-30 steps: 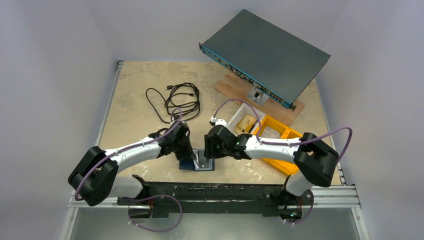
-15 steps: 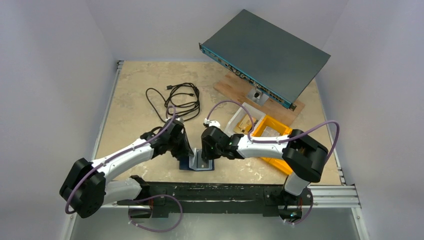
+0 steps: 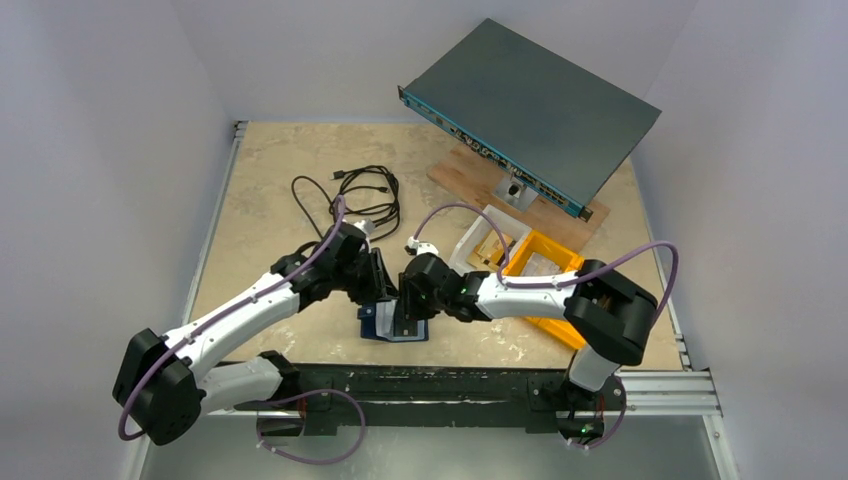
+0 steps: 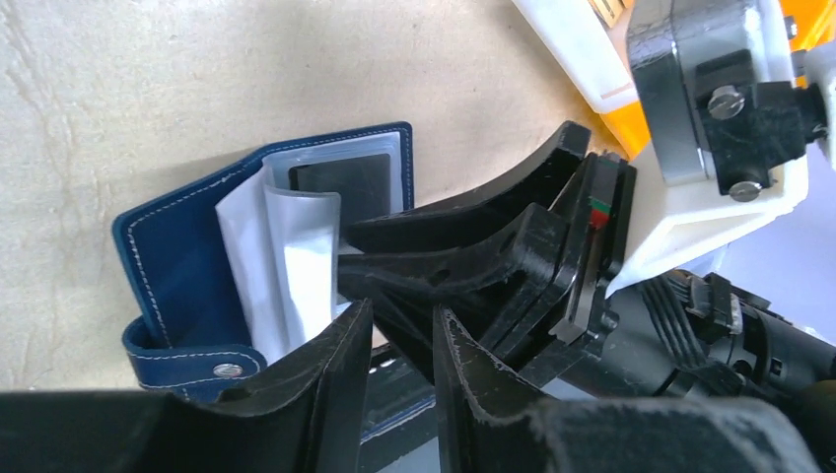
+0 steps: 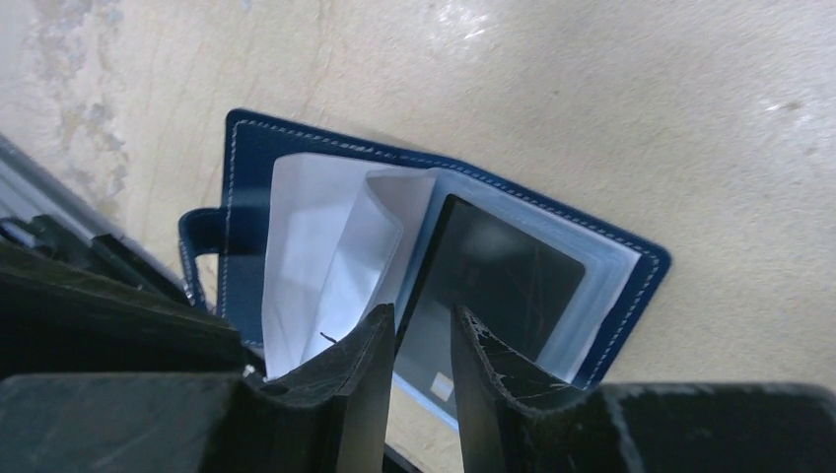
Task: Take the credit cards out of the card holder
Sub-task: Open the card holder at the center of the board.
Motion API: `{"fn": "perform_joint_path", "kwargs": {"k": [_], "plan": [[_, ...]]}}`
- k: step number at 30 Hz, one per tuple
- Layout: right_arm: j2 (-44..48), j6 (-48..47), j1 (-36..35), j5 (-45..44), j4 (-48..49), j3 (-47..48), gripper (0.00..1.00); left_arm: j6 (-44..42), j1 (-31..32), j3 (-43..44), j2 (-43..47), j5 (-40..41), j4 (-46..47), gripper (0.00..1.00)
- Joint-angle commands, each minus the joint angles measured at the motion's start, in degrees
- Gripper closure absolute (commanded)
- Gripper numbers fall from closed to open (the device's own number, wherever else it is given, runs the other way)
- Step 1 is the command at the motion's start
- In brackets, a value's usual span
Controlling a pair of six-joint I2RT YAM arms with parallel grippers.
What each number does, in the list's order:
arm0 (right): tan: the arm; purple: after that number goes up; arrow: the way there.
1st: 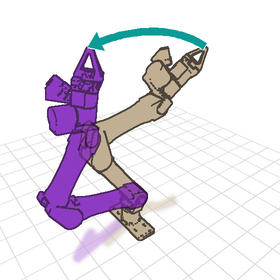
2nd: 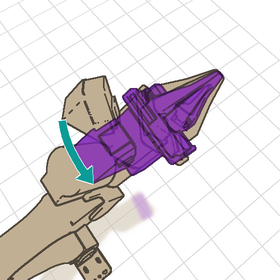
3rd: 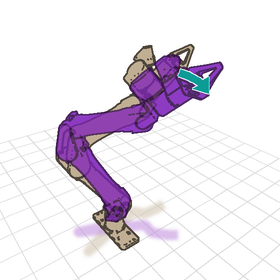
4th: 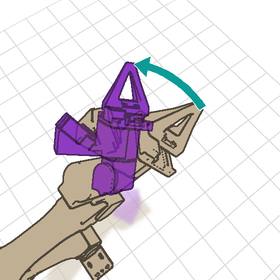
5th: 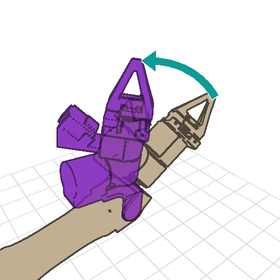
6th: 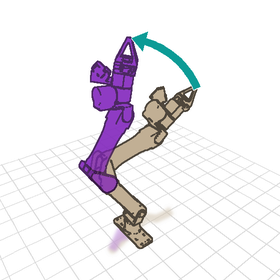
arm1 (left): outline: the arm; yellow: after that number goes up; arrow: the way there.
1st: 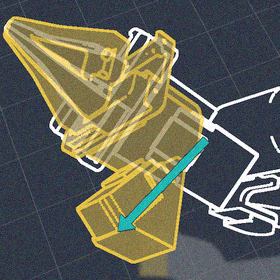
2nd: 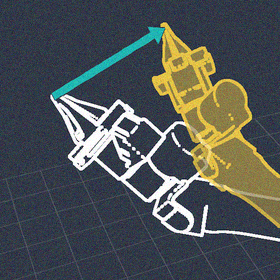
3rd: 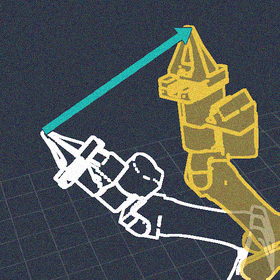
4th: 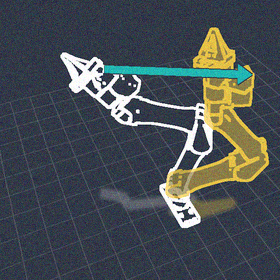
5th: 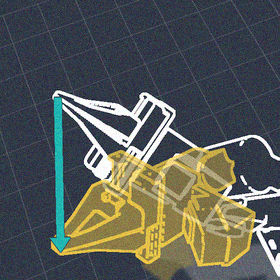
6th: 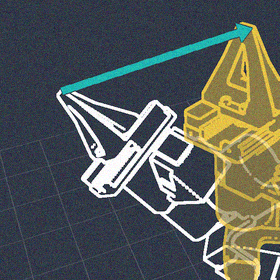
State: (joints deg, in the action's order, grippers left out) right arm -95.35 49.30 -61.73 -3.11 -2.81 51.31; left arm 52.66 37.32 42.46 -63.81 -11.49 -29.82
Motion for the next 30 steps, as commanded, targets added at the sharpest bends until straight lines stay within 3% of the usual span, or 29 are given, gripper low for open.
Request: {"fn": "perform_joint_path", "kwargs": {"k": [1, 11, 21, 27, 30], "plan": [[2.38, 1.89, -0.25, 3.54, 8.40, -2.00, 0.71, 3.66, 0.33, 0.20, -0.73, -2.49, 2.82, 0.72], [-2.33, 3.51, -0.32, 8.61, 15.95, -1.18, 0.63, 4.39, -2.29, 3.04, 5.75, 10.56, -8.48, 0.72], [-11.11, 5.63, -0.49, 12.11, 17.40, 2.77, 0.57, 3.06, -3.45, 0.33, 7.85, 7.65, -8.76, 0.71], [-9.45, 6.23, -0.49, 11.26, 16.17, 2.31, 0.50, 4.70, -3.45, -3.83, 7.95, 4.79, -4.57, 0.74], [-9.06, 6.80, -0.49, 11.59, 15.84, 2.22, 0.51, 6.23, -3.41, -6.22, 7.19, 2.41, -0.85, 0.79]]}}
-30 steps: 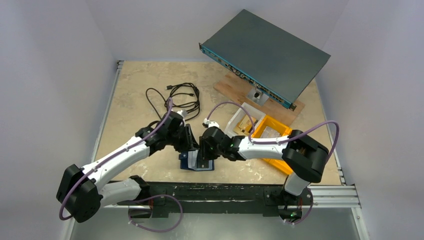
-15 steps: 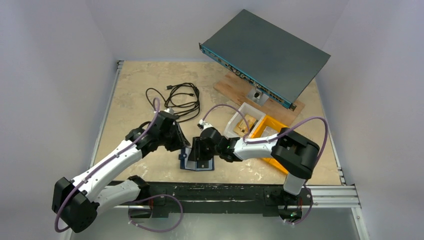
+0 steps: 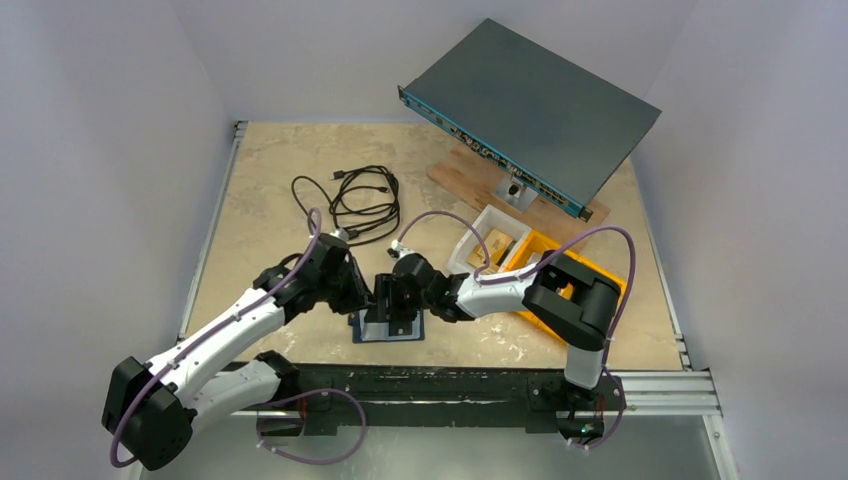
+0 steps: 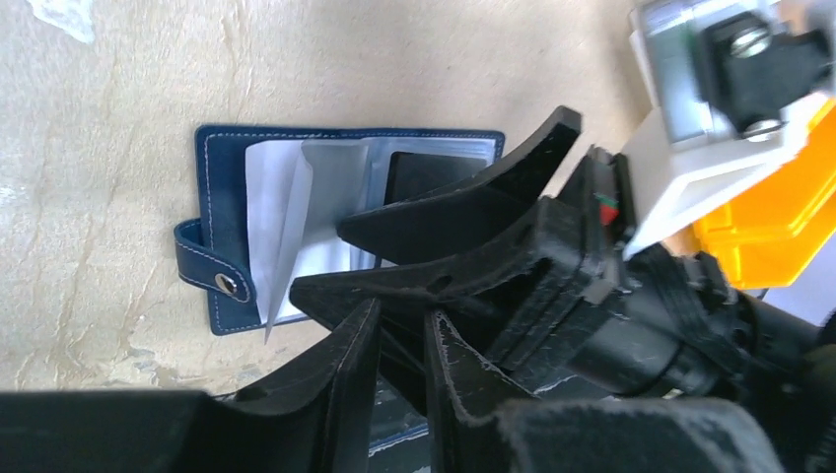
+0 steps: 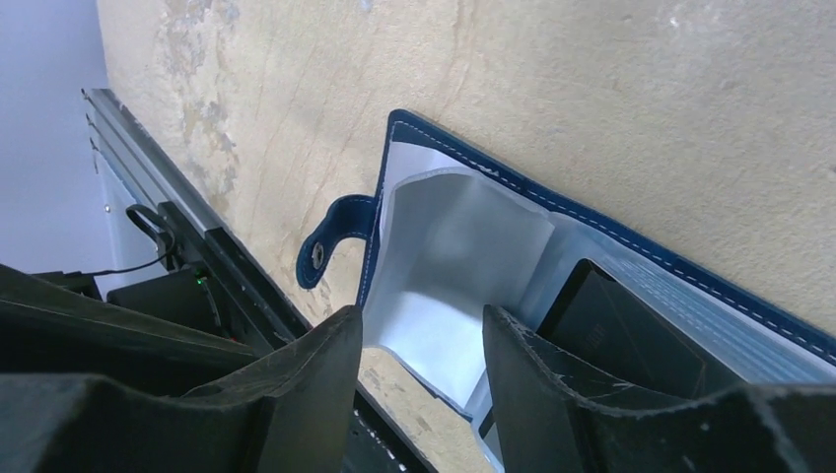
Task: Take the credit cards out of the card holder
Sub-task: Open the card holder at the center of the board, then remove the credit card from the card holder.
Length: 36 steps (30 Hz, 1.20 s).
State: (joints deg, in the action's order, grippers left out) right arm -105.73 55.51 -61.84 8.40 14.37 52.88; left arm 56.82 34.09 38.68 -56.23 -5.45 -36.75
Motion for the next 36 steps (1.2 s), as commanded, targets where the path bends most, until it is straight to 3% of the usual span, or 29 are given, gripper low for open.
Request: {"fn": "perform_joint_path", "kwargs": {"k": [1, 4, 10, 16, 25, 31, 36], "plan": [[1.32, 0.79, -0.38, -0.15, -1.43, 0.64, 0.58, 2.59, -0.22, -3.06, -0.80, -4.28, 7.11, 0.80], [1.56, 1.61, -0.38, -0.16, -0.94, 0.12, 0.76, 4.07, -0.21, -4.99, -0.75, -4.98, 9.46, 0.83], [4.40, 0.53, -0.38, -1.29, -1.27, -0.18, 0.81, 4.16, -0.16, -6.03, -2.28, -5.65, 11.97, 0.84], [7.01, -0.13, -0.39, -3.60, -2.35, -0.78, 0.81, 4.11, -0.17, -6.06, -7.24, -6.28, 15.18, 0.86], [11.98, -1.18, -0.38, -7.57, -8.15, -2.45, 0.82, 2.03, -0.21, -4.86, -10.32, 0.57, 12.39, 0.86], [15.66, -3.03, -0.39, -11.48, -13.38, -2.67, 0.77, 0.47, -0.21, -4.71, -12.99, 1.89, 11.87, 0.86], [14.48, -5.22, -0.39, -15.29, -18.99, -0.95, 0.75, -0.92, -0.16, -4.85, -15.22, -1.24, 14.64, 0.77]]}}
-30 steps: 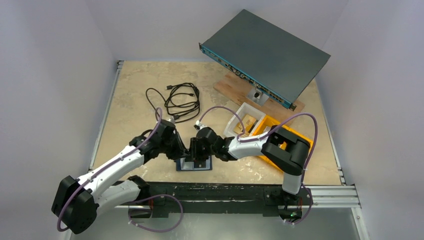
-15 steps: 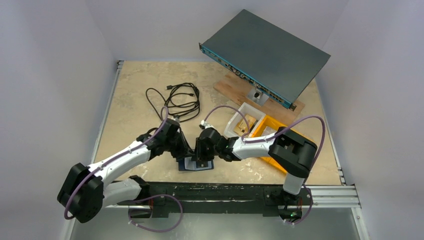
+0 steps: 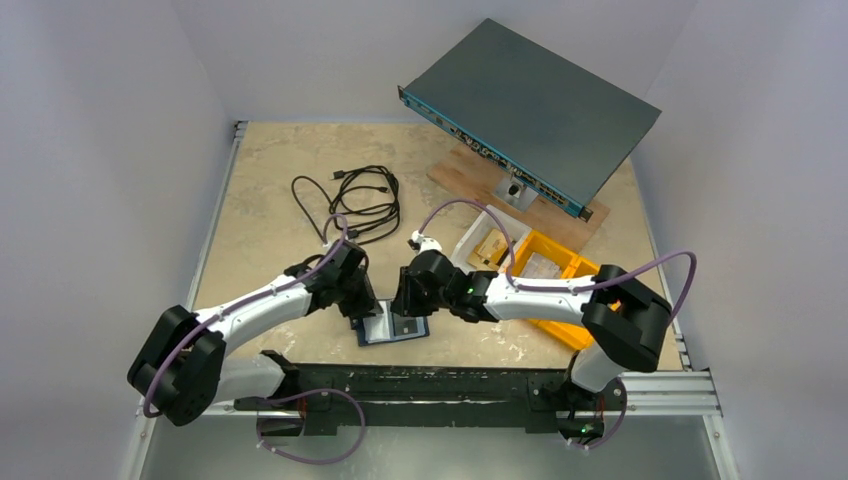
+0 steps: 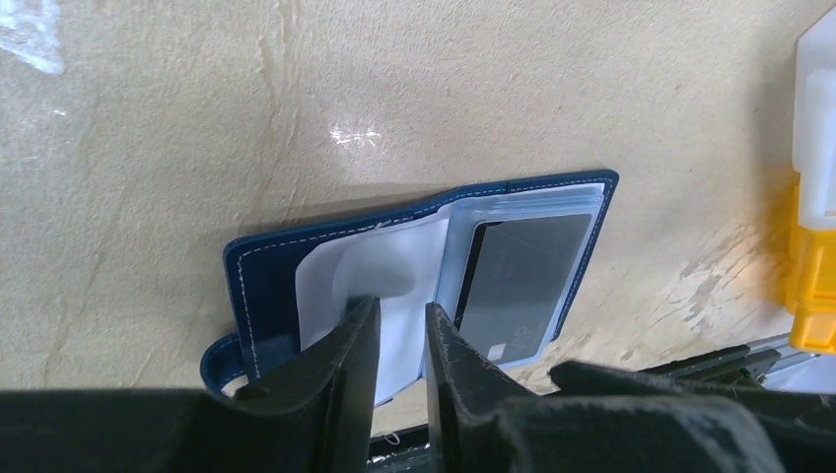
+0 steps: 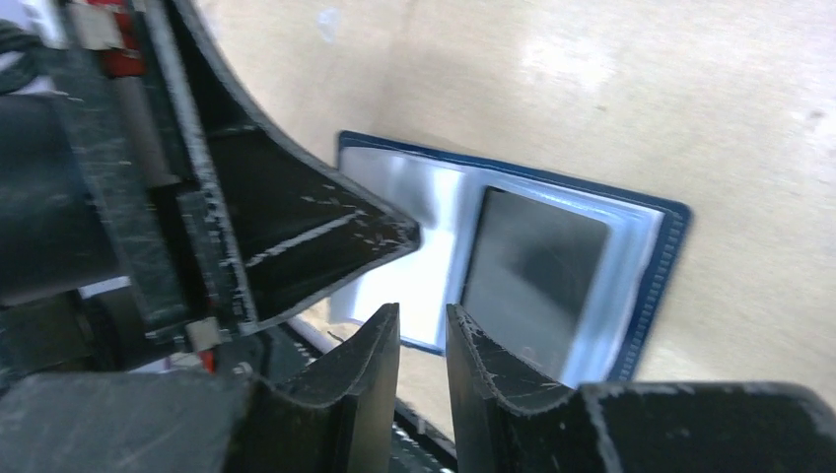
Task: Take the credit cards out of the card holder
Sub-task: Remove the credit card from the card holder.
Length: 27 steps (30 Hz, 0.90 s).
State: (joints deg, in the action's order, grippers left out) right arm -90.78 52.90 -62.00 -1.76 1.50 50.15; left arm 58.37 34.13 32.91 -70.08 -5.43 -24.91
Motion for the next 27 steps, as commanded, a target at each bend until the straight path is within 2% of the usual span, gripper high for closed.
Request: {"fn": "perform_joint_path", "kwargs": {"k": [1, 3, 10, 21, 27], "plan": [[-0.63, -2.97, -0.23, -6.08, -7.11, 1.98, 0.74, -2.61, -0.20, 0.63, -1.61, -2.22, 3.85, 0.75], [-0.98, -3.91, -0.23, -7.95, -9.26, 2.77, 0.73, -2.29, -0.21, -0.24, -1.69, -4.06, 5.91, 0.72], [-2.89, -5.09, -0.31, -9.45, -11.96, 3.54, 0.75, -0.36, -0.21, -3.65, -1.63, -8.20, 12.34, 0.71], [-5.42, -4.61, -0.81, -9.68, -13.14, 3.68, 0.86, 1.71, -0.29, -9.27, -1.81, -11.71, 21.39, 0.74], [-7.40, -4.01, -2.45, -9.06, -13.69, 4.51, 0.85, 2.82, -0.30, -10.98, -3.07, -14.13, 28.28, 0.76]]}}
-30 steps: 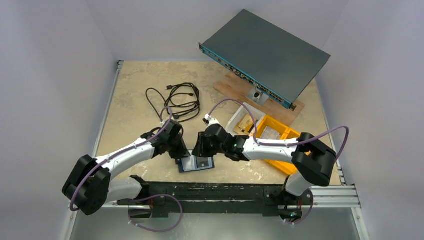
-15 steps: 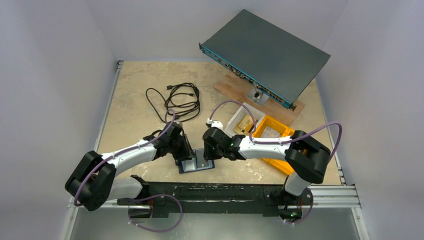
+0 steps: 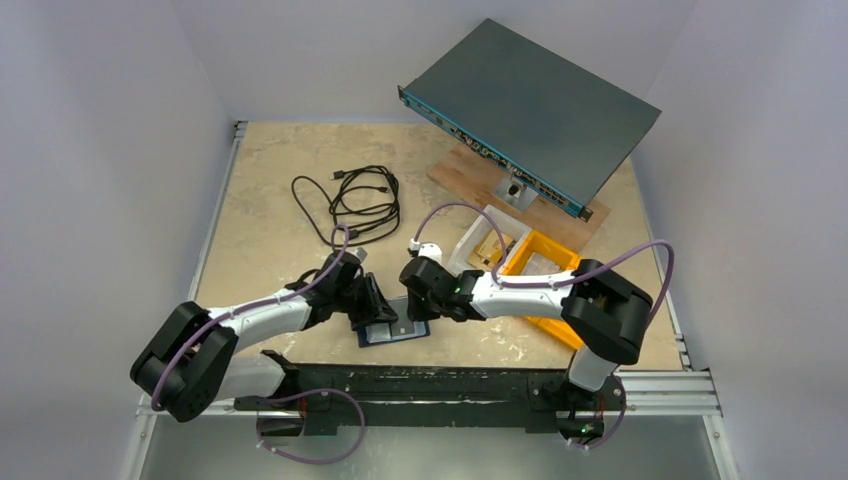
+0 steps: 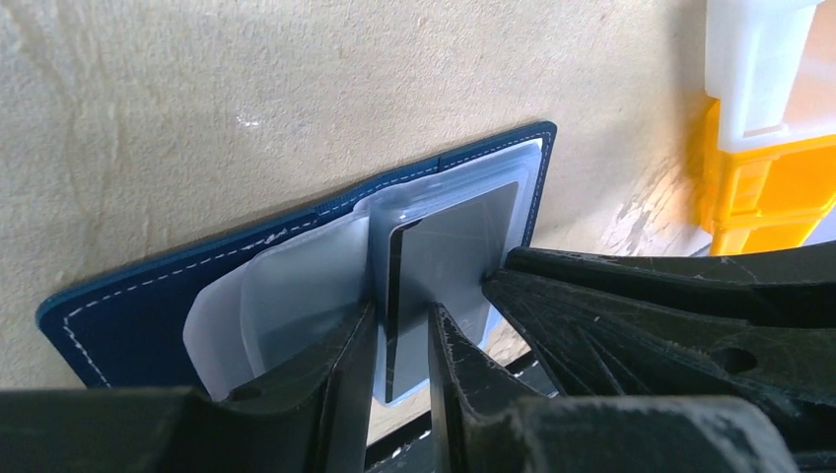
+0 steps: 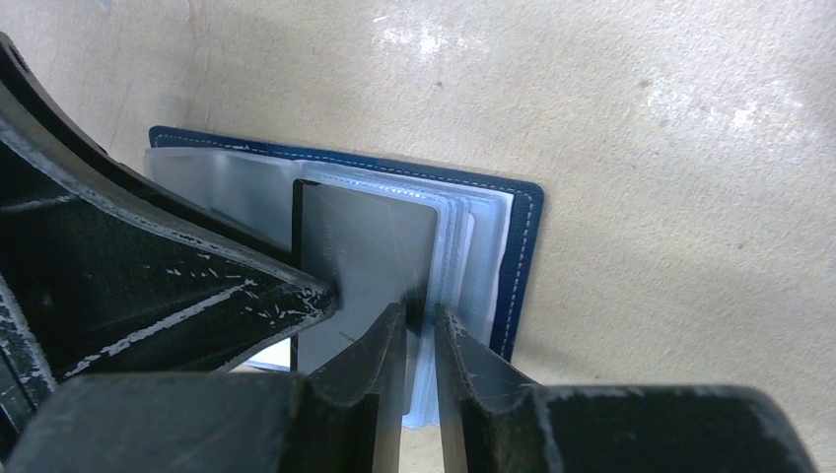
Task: Take the credit cards out of the card holder
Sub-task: Remove the credit card from the card holder.
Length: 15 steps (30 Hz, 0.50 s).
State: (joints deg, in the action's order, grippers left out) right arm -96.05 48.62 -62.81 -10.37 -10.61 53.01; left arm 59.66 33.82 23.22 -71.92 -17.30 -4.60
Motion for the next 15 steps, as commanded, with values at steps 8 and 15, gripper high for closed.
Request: {"fn": "perform_joint_path", "kwargs": {"k": [8, 15], "plan": [[-2.59, 3.14, -1.70, 0.63, -1.56, -1.30, 0.79, 1.58, 0.01, -1.20, -2.68, -5.50, 11.57, 0.78], [-3.35, 4.47, -1.61, 0.99, -1.38, -3.54, 0.87, 0.57, -1.69, -2.50, -0.19, -8.21, 12.19, 0.72]]}}
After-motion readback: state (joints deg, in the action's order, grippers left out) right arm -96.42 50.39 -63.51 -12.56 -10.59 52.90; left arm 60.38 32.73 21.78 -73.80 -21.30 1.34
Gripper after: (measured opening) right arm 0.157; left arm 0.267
